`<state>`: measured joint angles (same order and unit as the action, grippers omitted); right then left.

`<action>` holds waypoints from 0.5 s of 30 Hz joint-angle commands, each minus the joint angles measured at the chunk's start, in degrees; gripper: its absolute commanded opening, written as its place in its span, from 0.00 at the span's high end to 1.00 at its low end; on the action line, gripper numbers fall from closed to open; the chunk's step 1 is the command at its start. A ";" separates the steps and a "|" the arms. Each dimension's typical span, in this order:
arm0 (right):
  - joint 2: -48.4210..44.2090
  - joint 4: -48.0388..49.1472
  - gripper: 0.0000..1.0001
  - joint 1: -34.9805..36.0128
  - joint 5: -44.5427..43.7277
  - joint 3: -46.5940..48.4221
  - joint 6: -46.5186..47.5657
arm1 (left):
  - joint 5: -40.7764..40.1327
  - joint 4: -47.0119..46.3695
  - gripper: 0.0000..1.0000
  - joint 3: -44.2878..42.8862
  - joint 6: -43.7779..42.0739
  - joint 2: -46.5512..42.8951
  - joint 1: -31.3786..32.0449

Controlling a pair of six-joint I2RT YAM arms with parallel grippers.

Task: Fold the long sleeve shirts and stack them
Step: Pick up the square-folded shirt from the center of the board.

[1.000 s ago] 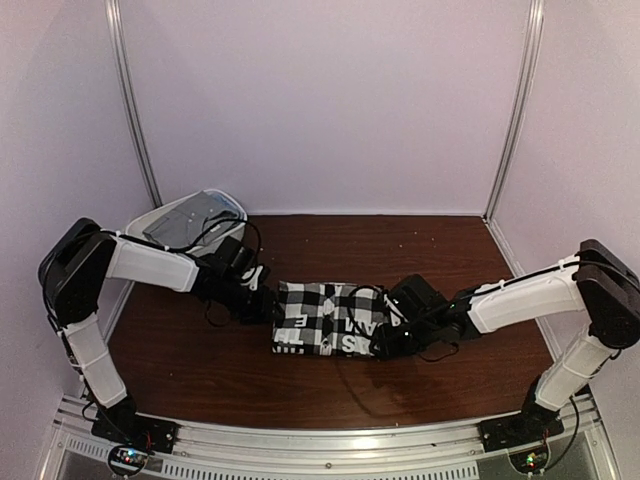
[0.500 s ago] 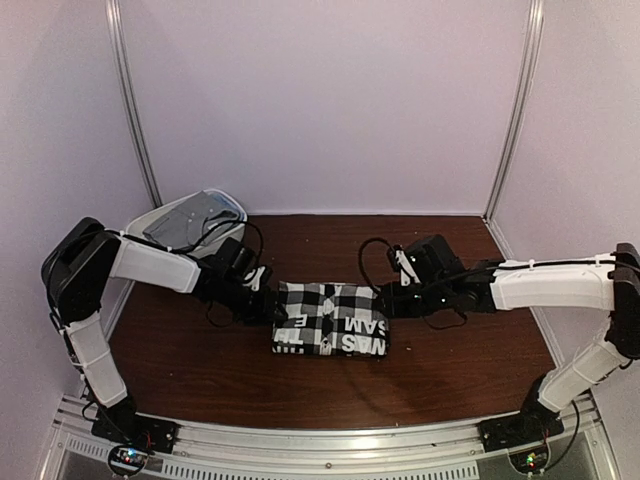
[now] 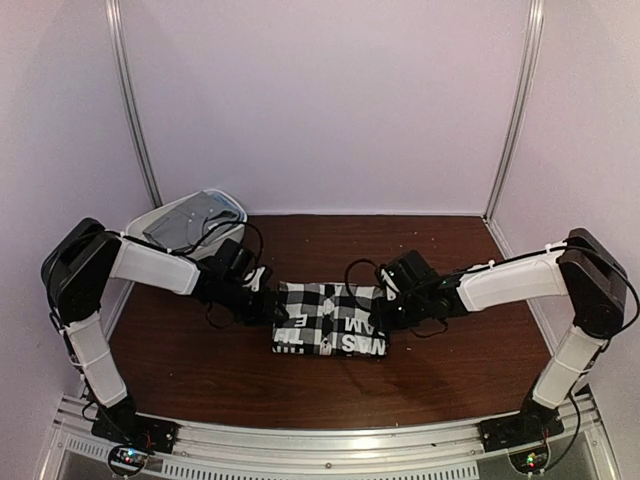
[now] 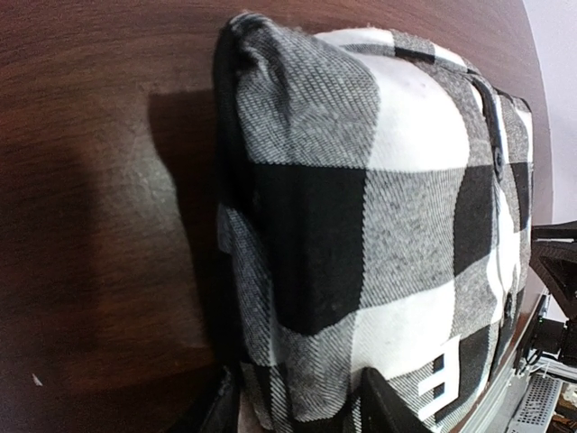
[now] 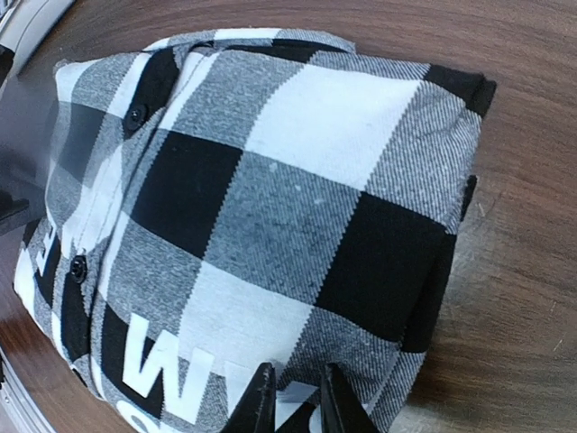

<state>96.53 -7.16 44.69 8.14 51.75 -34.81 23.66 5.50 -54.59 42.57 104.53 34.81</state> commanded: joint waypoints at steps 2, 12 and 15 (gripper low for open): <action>0.66 3.01 0.80 -1.09 0.08 -3.78 -1.41 | 1.46 -0.88 0.53 2.29 0.27 1.14 -0.44; 2.60 4.26 0.81 -1.12 1.48 -4.55 -2.26 | 5.04 -4.62 0.63 3.39 2.25 3.99 -0.06; 2.69 4.30 0.81 -1.10 1.73 -4.38 -2.19 | 6.59 -5.90 0.73 3.30 3.53 4.31 0.30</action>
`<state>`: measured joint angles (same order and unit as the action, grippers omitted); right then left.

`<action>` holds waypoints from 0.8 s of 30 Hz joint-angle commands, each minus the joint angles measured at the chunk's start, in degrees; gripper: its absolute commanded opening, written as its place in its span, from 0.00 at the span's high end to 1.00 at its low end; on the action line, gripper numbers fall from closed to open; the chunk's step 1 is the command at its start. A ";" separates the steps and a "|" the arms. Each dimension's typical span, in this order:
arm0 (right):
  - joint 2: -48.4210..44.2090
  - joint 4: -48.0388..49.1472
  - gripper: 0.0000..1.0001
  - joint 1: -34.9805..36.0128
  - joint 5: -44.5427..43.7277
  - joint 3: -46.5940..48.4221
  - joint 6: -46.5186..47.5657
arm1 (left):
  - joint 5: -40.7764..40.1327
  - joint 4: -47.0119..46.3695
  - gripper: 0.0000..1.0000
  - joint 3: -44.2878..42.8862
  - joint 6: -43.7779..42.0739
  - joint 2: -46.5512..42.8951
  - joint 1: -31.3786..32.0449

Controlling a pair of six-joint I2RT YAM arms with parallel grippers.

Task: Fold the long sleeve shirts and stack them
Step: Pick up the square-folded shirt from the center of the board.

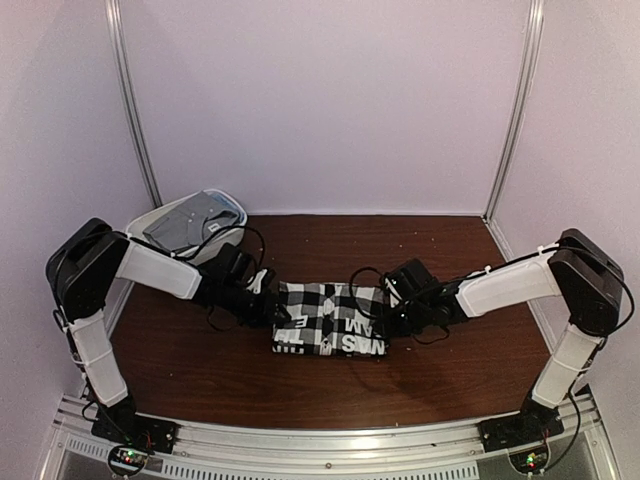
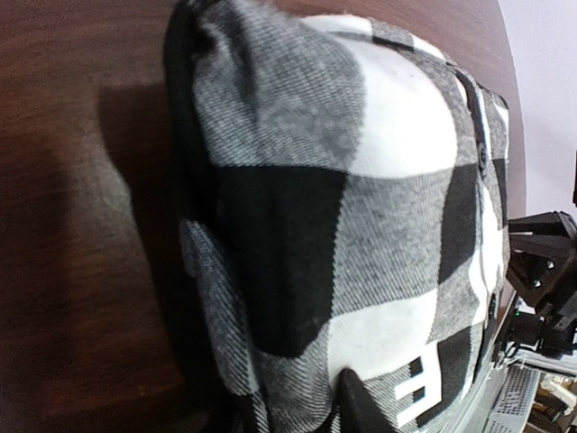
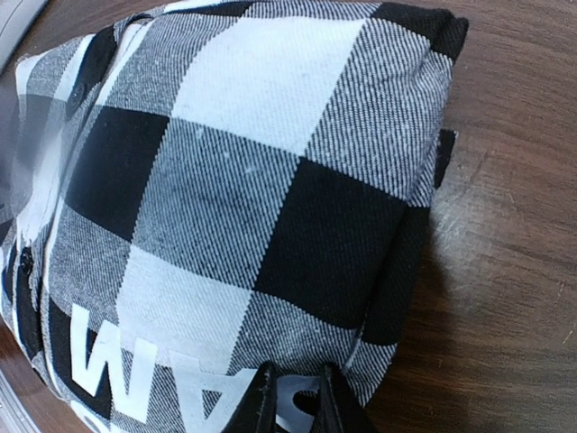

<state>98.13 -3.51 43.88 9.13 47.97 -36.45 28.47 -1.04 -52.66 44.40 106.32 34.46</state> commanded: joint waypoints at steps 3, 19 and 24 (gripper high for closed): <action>1.02 0.65 0.81 -0.32 0.89 -0.42 -0.54 | 2.38 -0.01 0.97 0.92 2.41 2.12 0.74; -5.06 -4.78 0.79 0.04 0.93 3.75 1.20 | -0.90 19.37 1.00 -4.94 -4.01 -10.40 -0.53; -4.18 -3.19 0.78 1.38 4.37 9.08 0.71 | -0.95 26.42 1.00 -7.35 -7.82 -12.75 -1.79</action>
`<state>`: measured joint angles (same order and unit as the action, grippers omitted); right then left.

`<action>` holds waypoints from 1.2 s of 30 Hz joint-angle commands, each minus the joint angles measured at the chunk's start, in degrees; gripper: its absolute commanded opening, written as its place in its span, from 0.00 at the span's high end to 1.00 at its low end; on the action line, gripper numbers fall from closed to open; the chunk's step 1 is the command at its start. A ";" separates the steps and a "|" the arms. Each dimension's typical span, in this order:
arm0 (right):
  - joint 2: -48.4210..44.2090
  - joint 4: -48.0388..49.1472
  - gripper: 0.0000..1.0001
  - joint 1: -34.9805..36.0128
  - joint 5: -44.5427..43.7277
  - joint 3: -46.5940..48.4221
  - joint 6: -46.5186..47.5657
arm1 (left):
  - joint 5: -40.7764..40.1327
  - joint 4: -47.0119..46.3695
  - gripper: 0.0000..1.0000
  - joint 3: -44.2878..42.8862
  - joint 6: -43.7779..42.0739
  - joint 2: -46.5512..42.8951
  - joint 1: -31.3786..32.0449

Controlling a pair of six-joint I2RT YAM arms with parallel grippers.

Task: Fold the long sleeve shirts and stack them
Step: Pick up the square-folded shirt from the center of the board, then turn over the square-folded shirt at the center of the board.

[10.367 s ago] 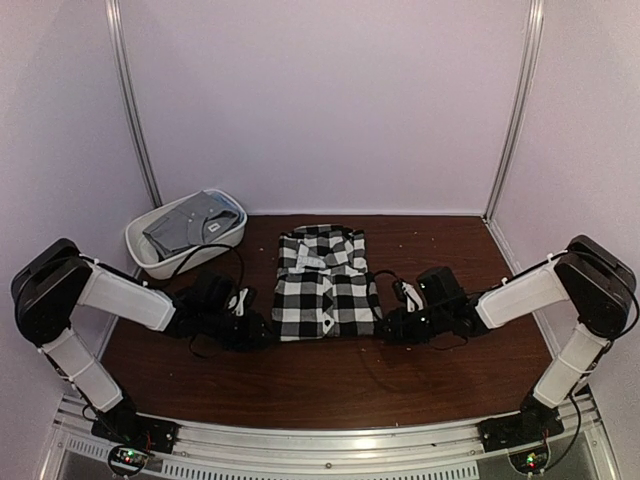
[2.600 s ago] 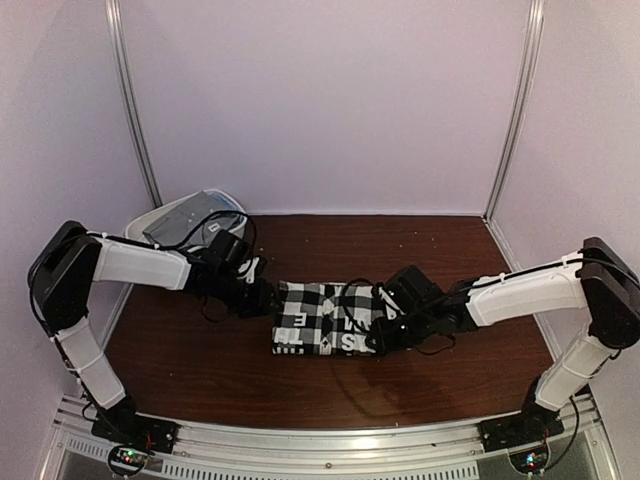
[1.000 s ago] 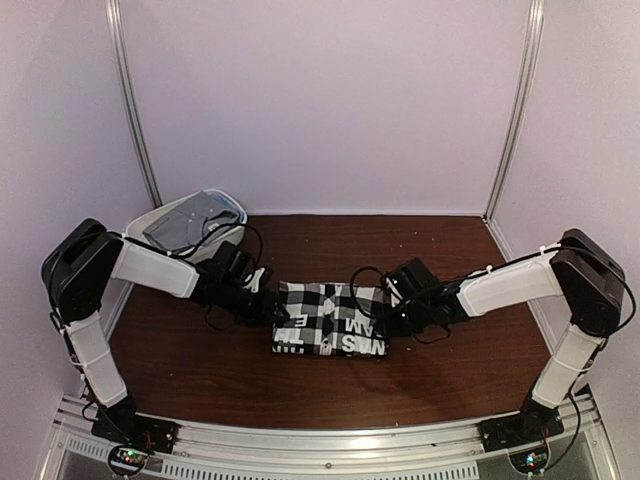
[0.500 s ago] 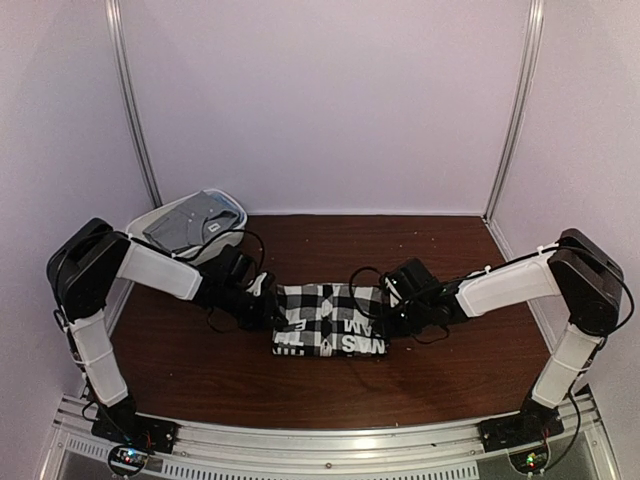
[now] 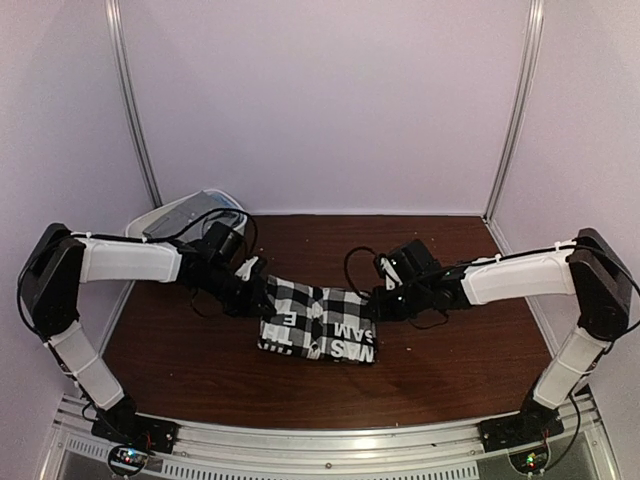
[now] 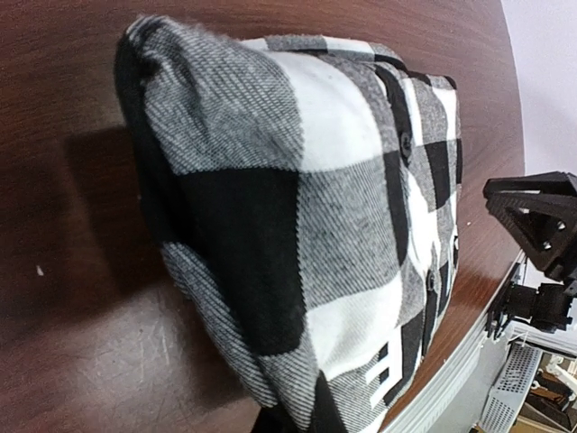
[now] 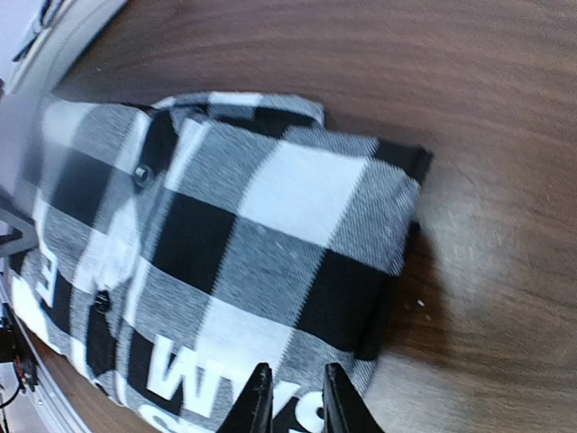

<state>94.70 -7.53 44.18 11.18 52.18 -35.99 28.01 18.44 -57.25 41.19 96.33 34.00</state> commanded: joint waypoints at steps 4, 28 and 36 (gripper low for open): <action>3.96 1.00 0.79 2.80 3.95 10.37 -0.05 | 0.59 10.72 1.00 -3.91 -6.43 -5.22 -3.84; 32.56 15.78 0.82 9.64 17.32 36.41 -11.44 | 5.70 20.96 1.00 -28.29 -8.76 -3.42 -5.81; 38.91 20.08 0.81 9.48 21.04 42.84 -14.53 | 9.14 14.53 1.00 -27.65 -5.57 -1.86 -5.57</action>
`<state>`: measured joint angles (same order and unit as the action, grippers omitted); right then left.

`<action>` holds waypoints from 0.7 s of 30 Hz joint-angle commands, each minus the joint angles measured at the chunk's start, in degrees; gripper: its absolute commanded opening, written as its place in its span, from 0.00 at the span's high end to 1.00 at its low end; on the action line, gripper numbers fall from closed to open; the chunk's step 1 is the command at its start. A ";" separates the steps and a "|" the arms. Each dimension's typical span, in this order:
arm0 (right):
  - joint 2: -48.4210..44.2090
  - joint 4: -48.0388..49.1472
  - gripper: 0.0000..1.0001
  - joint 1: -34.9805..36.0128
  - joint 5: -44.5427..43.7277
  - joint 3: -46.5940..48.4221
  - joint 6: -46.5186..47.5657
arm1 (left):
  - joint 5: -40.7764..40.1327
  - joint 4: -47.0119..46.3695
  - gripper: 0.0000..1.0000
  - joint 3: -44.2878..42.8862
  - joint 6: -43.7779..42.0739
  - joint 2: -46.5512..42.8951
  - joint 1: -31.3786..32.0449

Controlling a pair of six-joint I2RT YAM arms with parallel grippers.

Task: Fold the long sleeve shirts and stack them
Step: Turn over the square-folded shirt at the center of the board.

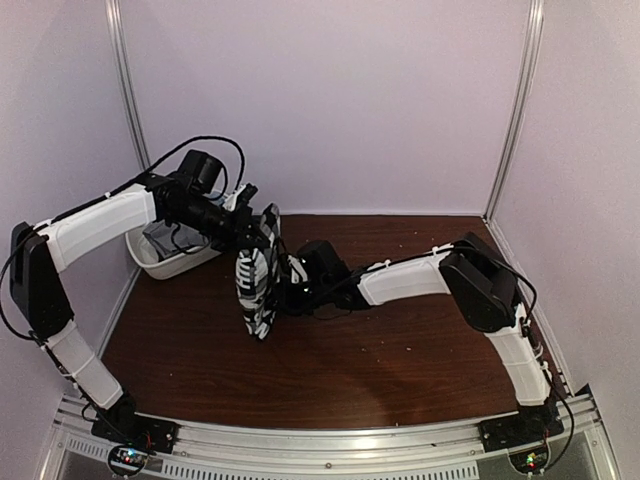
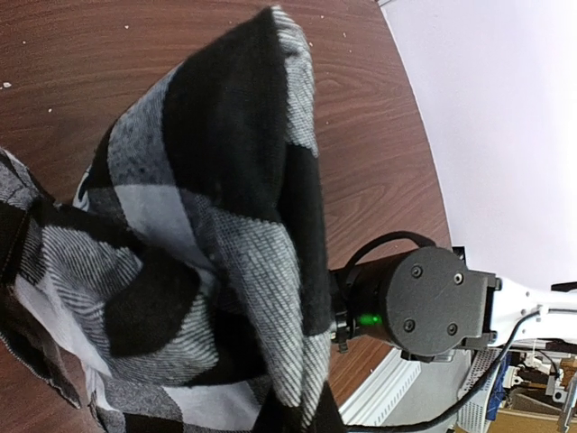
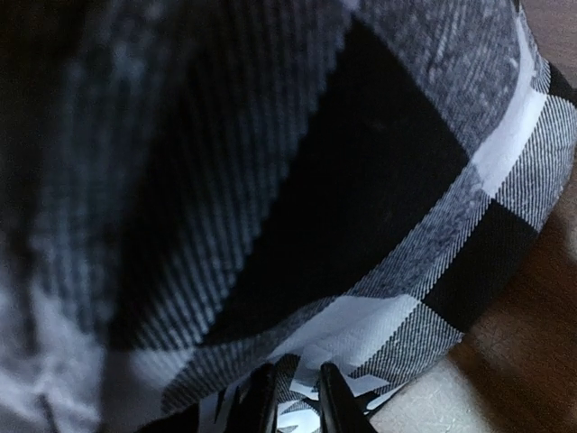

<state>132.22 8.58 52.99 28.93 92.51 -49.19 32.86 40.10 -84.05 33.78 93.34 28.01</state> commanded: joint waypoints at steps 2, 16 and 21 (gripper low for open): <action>0.60 4.40 0.81 0.38 2.65 1.02 -1.20 | 4.41 -8.30 1.00 -0.24 2.17 1.99 0.47; -8.85 5.52 0.74 -2.87 -0.11 -10.89 1.07 | 3.98 -10.36 1.00 0.99 2.52 3.51 1.32; -15.81 2.85 0.70 -5.65 -3.32 -16.32 2.13 | 2.52 -10.38 1.00 -0.10 3.14 4.47 2.29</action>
<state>124.11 11.66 49.71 28.95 80.44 -49.10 35.55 33.54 -83.13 36.40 96.68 29.12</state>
